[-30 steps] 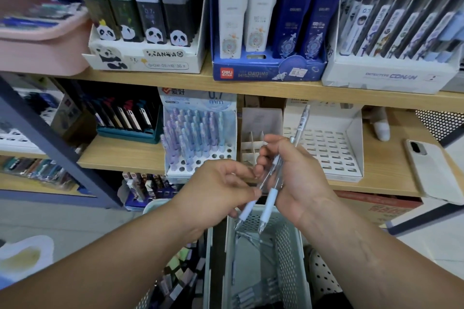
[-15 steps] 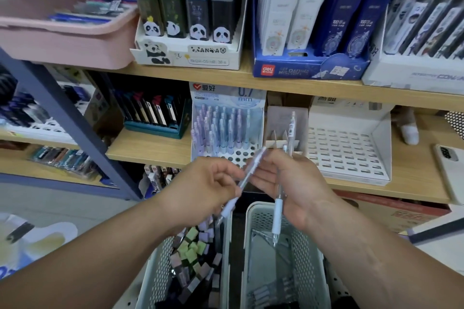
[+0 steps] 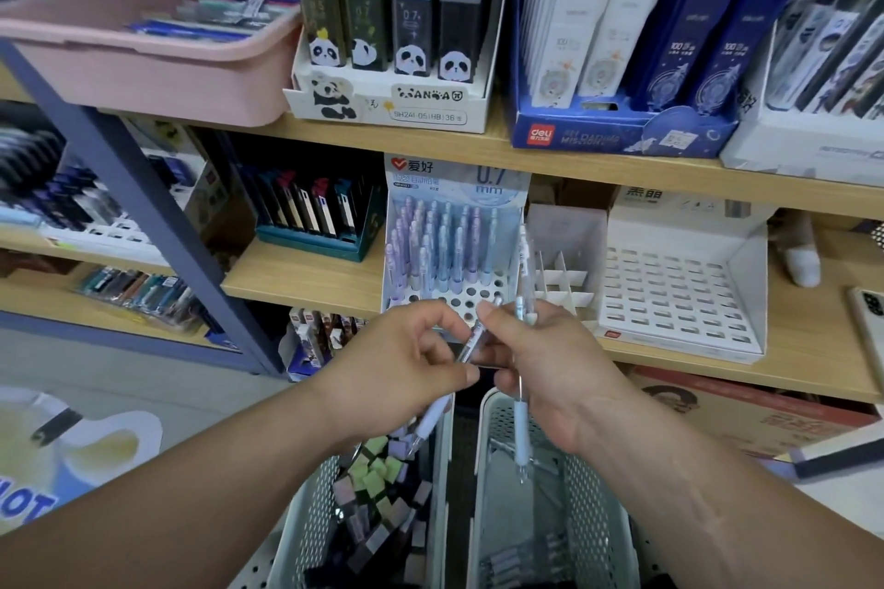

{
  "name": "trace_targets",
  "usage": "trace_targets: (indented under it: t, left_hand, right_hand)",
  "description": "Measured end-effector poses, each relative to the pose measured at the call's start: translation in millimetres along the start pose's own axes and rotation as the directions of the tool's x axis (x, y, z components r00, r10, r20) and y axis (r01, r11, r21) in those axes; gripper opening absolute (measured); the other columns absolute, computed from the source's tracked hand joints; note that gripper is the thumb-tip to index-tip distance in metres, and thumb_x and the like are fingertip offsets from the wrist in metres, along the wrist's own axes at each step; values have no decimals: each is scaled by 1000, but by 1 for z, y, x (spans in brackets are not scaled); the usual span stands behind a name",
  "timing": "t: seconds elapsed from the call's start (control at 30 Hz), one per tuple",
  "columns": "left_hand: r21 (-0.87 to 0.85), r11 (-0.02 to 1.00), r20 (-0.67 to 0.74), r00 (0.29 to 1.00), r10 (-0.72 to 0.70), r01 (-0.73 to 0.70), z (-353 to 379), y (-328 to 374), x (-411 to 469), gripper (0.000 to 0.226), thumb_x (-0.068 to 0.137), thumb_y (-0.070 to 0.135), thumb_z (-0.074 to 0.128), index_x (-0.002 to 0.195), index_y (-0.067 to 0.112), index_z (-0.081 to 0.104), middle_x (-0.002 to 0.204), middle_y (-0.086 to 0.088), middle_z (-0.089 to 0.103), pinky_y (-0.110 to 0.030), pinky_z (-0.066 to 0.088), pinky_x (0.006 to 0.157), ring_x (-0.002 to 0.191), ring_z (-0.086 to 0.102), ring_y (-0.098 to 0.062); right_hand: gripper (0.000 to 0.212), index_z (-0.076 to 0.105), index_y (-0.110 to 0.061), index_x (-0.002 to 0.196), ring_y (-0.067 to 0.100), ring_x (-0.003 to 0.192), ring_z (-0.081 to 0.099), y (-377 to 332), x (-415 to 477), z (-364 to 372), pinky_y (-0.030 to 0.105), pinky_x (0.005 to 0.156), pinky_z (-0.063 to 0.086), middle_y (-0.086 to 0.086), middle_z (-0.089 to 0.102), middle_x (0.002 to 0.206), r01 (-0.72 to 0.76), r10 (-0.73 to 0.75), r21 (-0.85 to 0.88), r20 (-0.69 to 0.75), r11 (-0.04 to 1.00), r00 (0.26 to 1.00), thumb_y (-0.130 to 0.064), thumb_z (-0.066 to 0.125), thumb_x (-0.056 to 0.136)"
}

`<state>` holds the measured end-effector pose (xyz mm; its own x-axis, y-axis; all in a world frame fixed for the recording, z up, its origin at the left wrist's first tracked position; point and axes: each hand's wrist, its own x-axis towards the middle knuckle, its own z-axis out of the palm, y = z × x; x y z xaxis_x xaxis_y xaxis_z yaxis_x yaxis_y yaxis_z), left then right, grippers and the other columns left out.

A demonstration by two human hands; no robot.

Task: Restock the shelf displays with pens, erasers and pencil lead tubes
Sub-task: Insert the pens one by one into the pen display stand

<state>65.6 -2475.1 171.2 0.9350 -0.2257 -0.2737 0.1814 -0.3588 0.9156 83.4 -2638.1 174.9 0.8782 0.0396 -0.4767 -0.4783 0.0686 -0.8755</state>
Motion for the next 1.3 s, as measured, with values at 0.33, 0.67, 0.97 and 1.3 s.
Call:
trace_targets:
  t: [0.33, 0.67, 0.97, 1.3]
  left_hand:
    - [129, 986, -105, 987, 123, -109, 8, -3, 14, 29, 83, 17, 80, 105, 30, 66, 73, -2, 70, -23, 45, 52, 52, 59, -11]
    - [61, 992, 19, 994, 110, -111, 16, 3, 24, 27, 97, 22, 63, 120, 32, 54, 75, -3, 72, -35, 44, 53, 59, 64, -24]
    - [-43, 965, -428, 878, 215, -257, 3, 15, 31, 8, 94, 8, 65, 91, 15, 64, 81, -5, 71, -31, 55, 62, 68, 73, -17]
    - [344, 924, -600, 717, 355, -169, 6, 16, 65, 28, 90, 16, 68, 65, 17, 56, 60, -2, 65, -30, 56, 66, 65, 68, -17]
  right_hand:
    - [23, 65, -13, 100, 19, 72, 61, 2, -2, -3, 21, 42, 29, 3, 70, 78, -40, 38, -37, -57, 999, 998, -30, 76, 89]
    - [19, 66, -14, 98, 10, 67, 70, -1, -4, -20, 19, 44, 29, 6, 78, 85, -56, 56, 19, 5, 998, 998, -25, 77, 87]
    - [23, 71, -10, 99, 10, 50, 55, -4, 1, -32, 18, 37, 27, 6, 72, 74, -115, 120, 116, -32, 987, 992, -32, 67, 96]
    - [25, 71, -9, 101, 11, 52, 52, -6, -4, -61, 18, 38, 28, 6, 69, 74, -113, 123, 127, -82, 986, 989, -32, 65, 97]
